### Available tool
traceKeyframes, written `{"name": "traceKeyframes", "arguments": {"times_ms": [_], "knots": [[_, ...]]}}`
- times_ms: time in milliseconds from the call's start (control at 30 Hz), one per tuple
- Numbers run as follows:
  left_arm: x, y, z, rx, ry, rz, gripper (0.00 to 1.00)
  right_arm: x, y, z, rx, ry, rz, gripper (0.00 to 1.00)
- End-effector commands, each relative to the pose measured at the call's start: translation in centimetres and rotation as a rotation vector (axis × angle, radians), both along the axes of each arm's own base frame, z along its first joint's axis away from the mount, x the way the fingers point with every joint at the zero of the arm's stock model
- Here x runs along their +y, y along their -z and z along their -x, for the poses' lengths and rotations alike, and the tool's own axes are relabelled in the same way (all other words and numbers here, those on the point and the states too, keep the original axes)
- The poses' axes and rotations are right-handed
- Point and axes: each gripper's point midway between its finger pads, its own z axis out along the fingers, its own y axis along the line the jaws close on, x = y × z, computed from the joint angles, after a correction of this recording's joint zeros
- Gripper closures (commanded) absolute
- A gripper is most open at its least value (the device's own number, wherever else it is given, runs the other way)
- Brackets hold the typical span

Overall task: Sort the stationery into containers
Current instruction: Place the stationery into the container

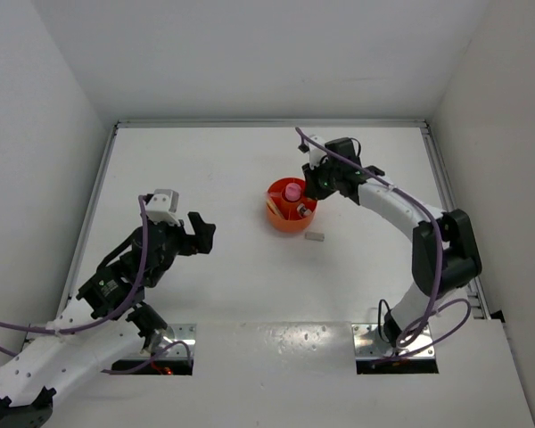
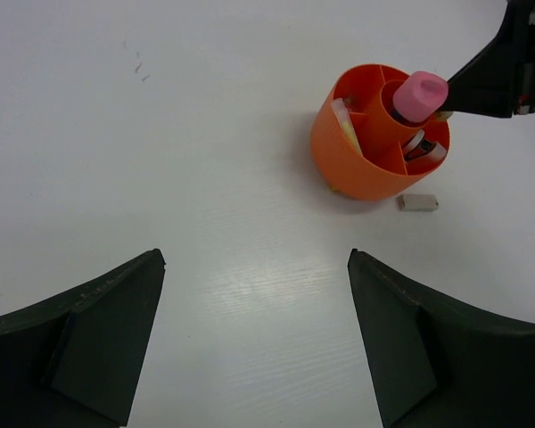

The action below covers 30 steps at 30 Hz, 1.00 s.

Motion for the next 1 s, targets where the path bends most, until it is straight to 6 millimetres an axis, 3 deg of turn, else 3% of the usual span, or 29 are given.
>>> {"name": "traceKeyframes", "arguments": {"times_ms": [0,233,333,433,467,567,667,733,833,867,900,967], "knots": [[0.1,-0.4,-0.3,-0.015,-0.011,0.016,0.10,1.6,-2.7,-2.6,-0.073,0.016,-0.086,1.00],[0.0,-0.4,-0.2,-0.015,0.001,0.009,0.10,1.1,-1.5,-3.4,-0.070,0.057,-0.059,0.99],[0.0,0.0,-0.2,-0.008,0.001,0.004,0.10,1.1,-1.5,-3.7,-0.074,0.064,-0.054,0.94],[0.0,0.0,-0.2,-0.008,0.001,0.003,0.10,1.2,-1.1,-4.0,-0.067,0.057,-0.042,0.79],[0.0,0.0,-0.2,-0.008,0.001,0.003,0.10,1.3,-1.0,-4.2,-0.065,0.057,-0.042,0.69],[-0.1,0.3,-0.3,0.000,0.001,-0.003,0.10,1.0,-0.3,-4.2,-0.054,0.058,-0.022,0.55],[-0.1,0.3,-0.3,0.000,0.001,-0.004,0.10,0.9,-0.3,-4.2,-0.056,0.065,-0.017,0.48],[-0.2,0.3,-0.3,0.002,0.010,-0.001,0.10,0.9,-0.7,-4.3,-0.069,0.059,-0.015,0.48],[-0.2,0.3,-0.3,0.002,0.010,-0.001,0.10,0.4,-3.0,-4.4,-0.114,0.068,-0.034,0.50],[-0.2,0.3,-0.3,0.002,0.010,-0.001,0.10,0.3,-3.4,-4.1,-0.127,0.061,-0.031,0.53],[-0.2,0.3,-0.3,0.002,0.010,-0.001,0.10,0.1,-5.5,-3.6,-0.171,0.062,-0.049,0.63],[-0.2,0.3,-0.3,0.002,0.010,-0.001,0.10,-0.7,-6.8,-3.0,-0.236,0.058,-0.033,0.77]]}}
